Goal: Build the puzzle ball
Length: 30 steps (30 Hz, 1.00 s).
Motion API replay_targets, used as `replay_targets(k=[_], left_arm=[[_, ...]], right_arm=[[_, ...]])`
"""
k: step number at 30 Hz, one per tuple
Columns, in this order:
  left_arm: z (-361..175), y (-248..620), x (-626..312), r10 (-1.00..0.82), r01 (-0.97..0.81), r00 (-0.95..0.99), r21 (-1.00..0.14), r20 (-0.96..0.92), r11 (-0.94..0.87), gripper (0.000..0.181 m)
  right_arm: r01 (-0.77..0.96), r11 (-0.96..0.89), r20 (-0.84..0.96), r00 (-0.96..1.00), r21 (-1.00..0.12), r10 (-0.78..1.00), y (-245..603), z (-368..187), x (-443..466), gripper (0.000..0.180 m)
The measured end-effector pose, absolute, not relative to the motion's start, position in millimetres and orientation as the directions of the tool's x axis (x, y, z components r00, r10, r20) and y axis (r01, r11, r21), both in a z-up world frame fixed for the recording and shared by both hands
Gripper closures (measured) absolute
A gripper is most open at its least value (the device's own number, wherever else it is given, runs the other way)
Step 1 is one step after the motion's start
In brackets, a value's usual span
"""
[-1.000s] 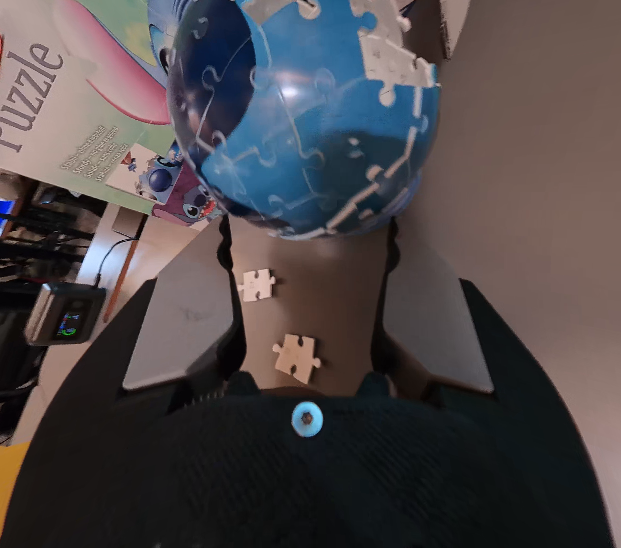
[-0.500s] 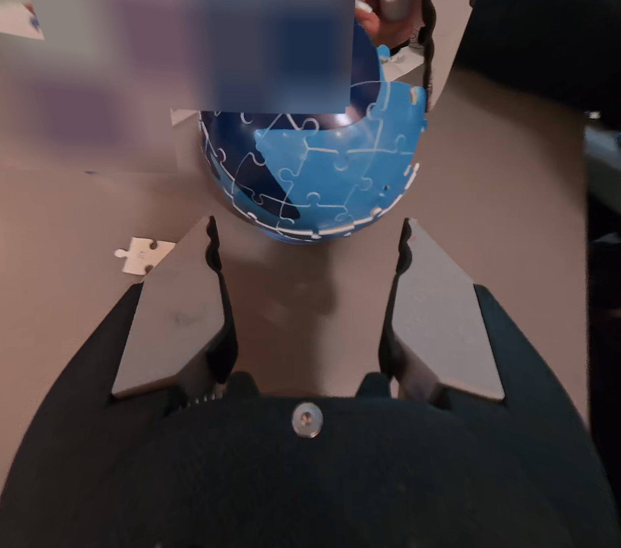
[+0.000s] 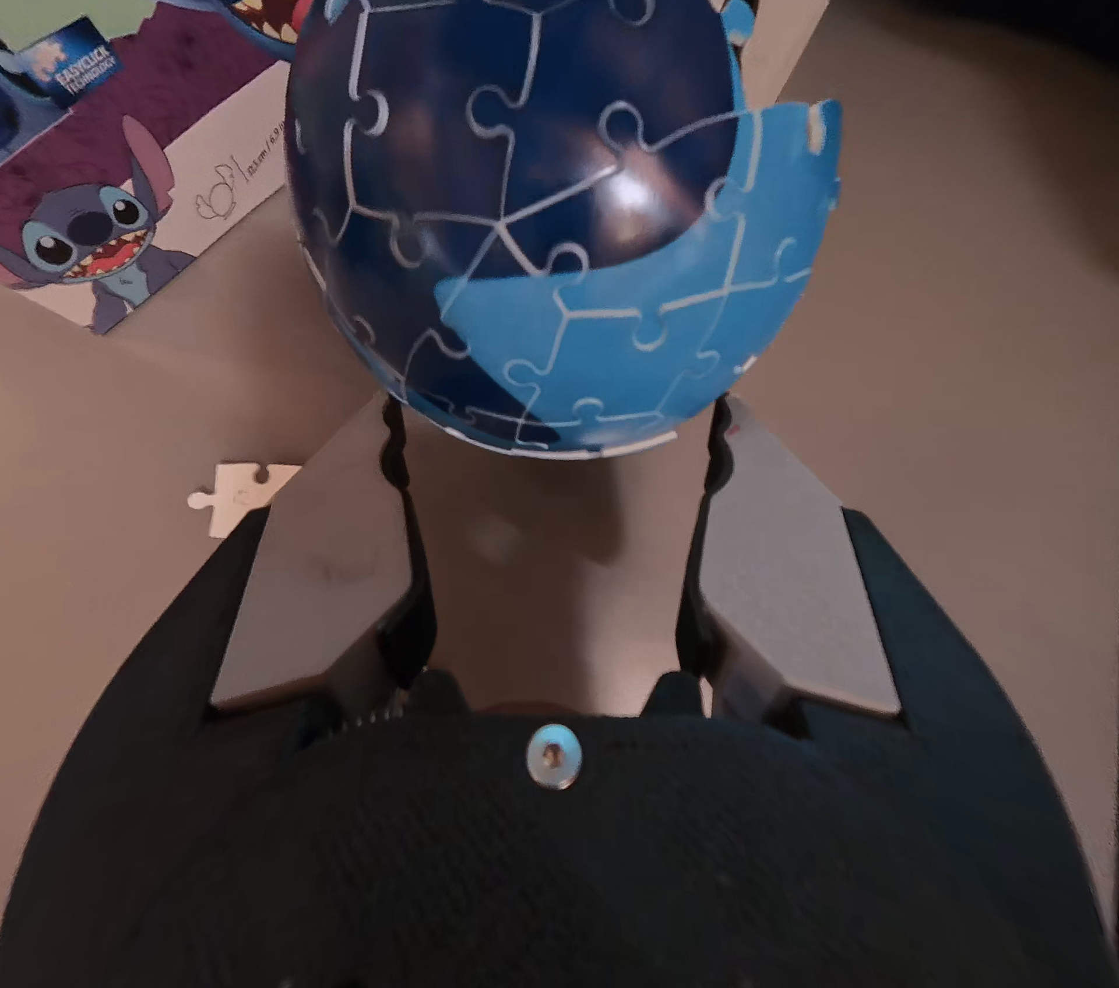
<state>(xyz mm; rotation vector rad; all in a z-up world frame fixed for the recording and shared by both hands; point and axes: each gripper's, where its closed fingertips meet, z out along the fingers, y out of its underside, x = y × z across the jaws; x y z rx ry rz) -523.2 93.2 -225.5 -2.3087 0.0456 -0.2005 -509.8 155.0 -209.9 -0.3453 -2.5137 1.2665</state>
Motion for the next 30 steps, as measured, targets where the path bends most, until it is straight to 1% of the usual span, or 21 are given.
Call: replay_targets(k=[7, 10, 13, 16, 19, 23, 25, 26, 30], left_arm=[[-223.8, 88.9, -534.6, -0.133, -0.204, 0.979, -0.701, -0.155, -0.684, 0.082], [-213.1, 86.0, -540.9, -0.135, -0.295, 0.952, -0.704, -0.276, -0.646, 0.082], [-203.3, 82.8, -539.8, -0.131, -0.32, 0.944, -0.737, -0.304, -0.595, 0.086], [-203.5, 78.5, -531.2, -0.141, -0.26, 0.965, -0.774, -0.219, -0.577, 0.086], [-202.4, 74.9, -524.9, -0.146, -0.179, 0.982, -0.81, -0.116, -0.558, 0.081], [-187.5, 73.7, -519.7, -0.137, -0.003, 0.988, -0.865, 0.076, -0.503, 0.08], [-185.2, 75.2, -519.7, -0.112, 0.085, 0.98, -0.86, 0.162, -0.504, 0.08], [-185.6, 75.9, -518.5, -0.107, 0.123, 0.973, -0.851, 0.205, -0.51, 0.077], [-190.7, 77.2, -521.9, -0.073, 0.223, 0.95, -0.821, 0.305, -0.526, 0.083]], right_arm=[[-0.039, 0.686, 0.359, -0.873, -0.726, 0.33, 153.0, -205.4, -509.6, 0.086], [-0.05, 0.72, 0.388, -0.866, -0.693, 0.314, 152.8, -212.2, -507.8, 0.08], [-0.054, 0.717, 0.392, -0.865, -0.695, 0.315, 152.6, -213.3, -506.3, 0.079], [-0.039, 0.702, 0.35, -0.885, -0.712, 0.306, 154.2, -210.1, -499.6, 0.081], [0.006, 0.676, 0.305, -0.889, -0.737, 0.341, 160.1, -205.7, -500.9, 0.074], [0.094, 0.624, 0.174, -0.919, -0.776, 0.355, 168.3, -197.8, -491.6, 0.075], [0.131, 0.578, 0.13, -0.912, -0.806, 0.388, 173.6, -188.6, -495.3, 0.074], [0.15, 0.548, 0.1, -0.911, -0.823, 0.4, 174.6, -184.0, -496.4, 0.074], [0.255, 0.434, -0.045, -0.898, -0.864, 0.438, 176.0, -175.6, -504.0, 0.076]])
